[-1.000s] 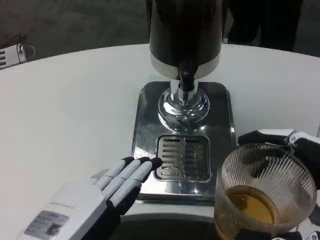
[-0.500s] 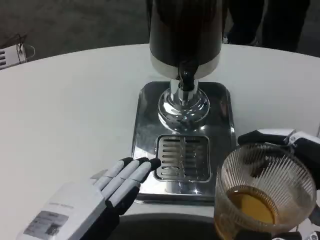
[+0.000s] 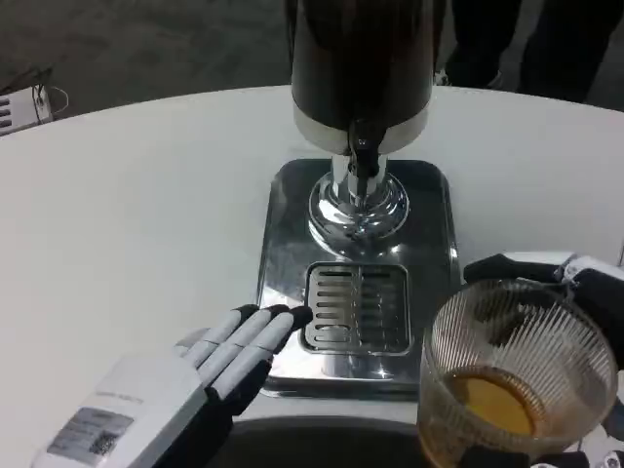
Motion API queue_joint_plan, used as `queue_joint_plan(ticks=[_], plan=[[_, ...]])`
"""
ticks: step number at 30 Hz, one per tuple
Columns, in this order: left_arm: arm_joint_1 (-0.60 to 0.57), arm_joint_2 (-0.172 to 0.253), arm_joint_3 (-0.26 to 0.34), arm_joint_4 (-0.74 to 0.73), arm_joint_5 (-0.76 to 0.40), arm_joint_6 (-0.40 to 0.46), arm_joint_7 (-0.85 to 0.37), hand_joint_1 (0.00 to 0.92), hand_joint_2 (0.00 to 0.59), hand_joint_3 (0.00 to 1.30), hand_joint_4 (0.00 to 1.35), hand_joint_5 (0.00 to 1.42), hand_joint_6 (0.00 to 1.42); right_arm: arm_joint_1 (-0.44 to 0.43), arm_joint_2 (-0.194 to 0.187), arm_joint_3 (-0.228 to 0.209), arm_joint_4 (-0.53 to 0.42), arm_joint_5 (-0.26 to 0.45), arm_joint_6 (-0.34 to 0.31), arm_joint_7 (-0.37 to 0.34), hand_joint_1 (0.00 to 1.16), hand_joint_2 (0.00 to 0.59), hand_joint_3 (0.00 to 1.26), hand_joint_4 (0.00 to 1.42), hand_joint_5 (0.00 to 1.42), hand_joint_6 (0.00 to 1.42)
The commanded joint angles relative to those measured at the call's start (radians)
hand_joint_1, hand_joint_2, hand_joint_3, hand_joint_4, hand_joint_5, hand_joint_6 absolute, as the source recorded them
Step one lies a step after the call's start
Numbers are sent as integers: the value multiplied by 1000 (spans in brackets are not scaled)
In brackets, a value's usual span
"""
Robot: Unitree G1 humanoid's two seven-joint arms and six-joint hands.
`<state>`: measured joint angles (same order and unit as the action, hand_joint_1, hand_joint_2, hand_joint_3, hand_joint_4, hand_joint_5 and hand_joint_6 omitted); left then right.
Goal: Grasp the cup under the faucet to collect the drink, then remove the cup.
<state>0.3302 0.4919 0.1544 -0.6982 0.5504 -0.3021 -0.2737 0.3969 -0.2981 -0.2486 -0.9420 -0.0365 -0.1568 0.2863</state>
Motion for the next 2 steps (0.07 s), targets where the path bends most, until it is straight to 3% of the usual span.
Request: queue_joint_plan(ticks=[1,2], plan=[[15,3,9,3,-17,1,-11,0,75,45,0,0,93,3,10,4,-25,11,-13,-7,860,281,1181,1424,1424,1424],[17,3,10,3,-18,0,-10,0,75,45,0,0,93,4,11,4,-26,11,-13,-6,860,281,1187,1424,1424,1424]])
